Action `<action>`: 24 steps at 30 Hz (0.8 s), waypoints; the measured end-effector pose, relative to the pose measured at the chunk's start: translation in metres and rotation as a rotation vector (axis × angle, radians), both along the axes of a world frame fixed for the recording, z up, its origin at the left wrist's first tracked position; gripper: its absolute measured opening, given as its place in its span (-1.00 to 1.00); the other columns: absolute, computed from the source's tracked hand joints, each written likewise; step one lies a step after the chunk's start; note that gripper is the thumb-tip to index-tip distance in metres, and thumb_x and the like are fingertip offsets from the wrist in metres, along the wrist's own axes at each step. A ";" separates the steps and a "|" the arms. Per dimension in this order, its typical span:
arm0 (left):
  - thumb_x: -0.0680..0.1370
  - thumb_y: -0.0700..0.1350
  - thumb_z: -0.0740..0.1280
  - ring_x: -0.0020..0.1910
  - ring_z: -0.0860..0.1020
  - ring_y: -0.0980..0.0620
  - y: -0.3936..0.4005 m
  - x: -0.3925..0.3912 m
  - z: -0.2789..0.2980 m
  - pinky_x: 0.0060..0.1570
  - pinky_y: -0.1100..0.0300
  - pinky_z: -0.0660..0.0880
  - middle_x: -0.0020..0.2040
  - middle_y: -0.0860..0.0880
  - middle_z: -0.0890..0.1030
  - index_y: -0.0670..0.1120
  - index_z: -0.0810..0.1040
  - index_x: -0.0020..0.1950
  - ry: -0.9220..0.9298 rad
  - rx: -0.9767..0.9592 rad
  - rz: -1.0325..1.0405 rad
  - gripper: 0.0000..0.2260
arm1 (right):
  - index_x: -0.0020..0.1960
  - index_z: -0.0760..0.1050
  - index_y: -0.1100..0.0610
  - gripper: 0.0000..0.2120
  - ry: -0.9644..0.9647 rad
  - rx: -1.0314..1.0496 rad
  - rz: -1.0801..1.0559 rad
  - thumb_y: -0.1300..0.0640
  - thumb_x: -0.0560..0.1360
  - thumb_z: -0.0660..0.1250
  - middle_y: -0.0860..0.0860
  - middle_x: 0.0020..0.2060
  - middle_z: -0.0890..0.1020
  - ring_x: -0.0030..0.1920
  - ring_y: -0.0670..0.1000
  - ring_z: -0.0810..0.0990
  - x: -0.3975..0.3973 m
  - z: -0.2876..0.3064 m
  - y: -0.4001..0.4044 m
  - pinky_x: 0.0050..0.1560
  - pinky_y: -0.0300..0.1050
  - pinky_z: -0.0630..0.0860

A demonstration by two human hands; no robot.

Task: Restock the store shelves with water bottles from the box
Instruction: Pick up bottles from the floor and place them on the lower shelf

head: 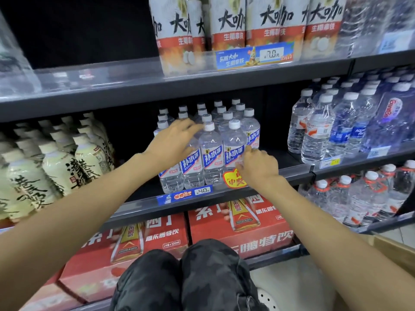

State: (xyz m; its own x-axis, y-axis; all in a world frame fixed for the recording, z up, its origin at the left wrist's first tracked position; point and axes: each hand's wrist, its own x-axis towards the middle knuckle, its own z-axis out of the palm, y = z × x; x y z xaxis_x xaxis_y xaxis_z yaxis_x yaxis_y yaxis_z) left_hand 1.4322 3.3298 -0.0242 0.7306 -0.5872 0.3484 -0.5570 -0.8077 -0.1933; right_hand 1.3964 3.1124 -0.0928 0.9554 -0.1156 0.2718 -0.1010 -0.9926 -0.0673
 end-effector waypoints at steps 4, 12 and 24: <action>0.56 -0.07 0.36 0.38 0.37 -0.07 0.035 -0.024 -0.005 0.21 0.06 0.46 0.42 -0.06 0.40 -0.05 0.29 0.53 -0.025 -0.031 0.009 -0.45 | 0.36 0.25 0.24 -0.57 0.125 0.238 -0.047 0.05 0.59 0.21 0.20 0.23 0.52 0.22 0.23 0.52 0.002 0.007 0.007 0.10 0.01 0.46; 0.59 -0.05 0.31 0.36 0.38 -0.06 0.083 -0.050 -0.003 0.10 0.02 0.55 0.39 -0.04 0.42 -0.04 0.29 0.52 -0.068 -0.057 0.079 -0.50 | 0.45 0.16 0.23 -0.49 0.204 0.358 -0.057 0.04 0.60 0.20 0.22 0.24 0.51 0.21 0.24 0.52 0.004 0.011 0.012 0.04 -0.02 0.44; 0.60 -0.05 0.28 0.33 0.38 -0.04 0.104 -0.086 0.001 0.16 0.08 0.49 0.37 -0.04 0.42 -0.05 0.29 0.52 -0.081 -0.025 0.121 -0.51 | 0.40 0.21 0.19 -0.55 -0.030 0.051 0.370 0.03 0.60 0.23 0.15 0.28 0.40 0.26 0.19 0.43 -0.034 0.027 0.105 0.05 0.08 0.49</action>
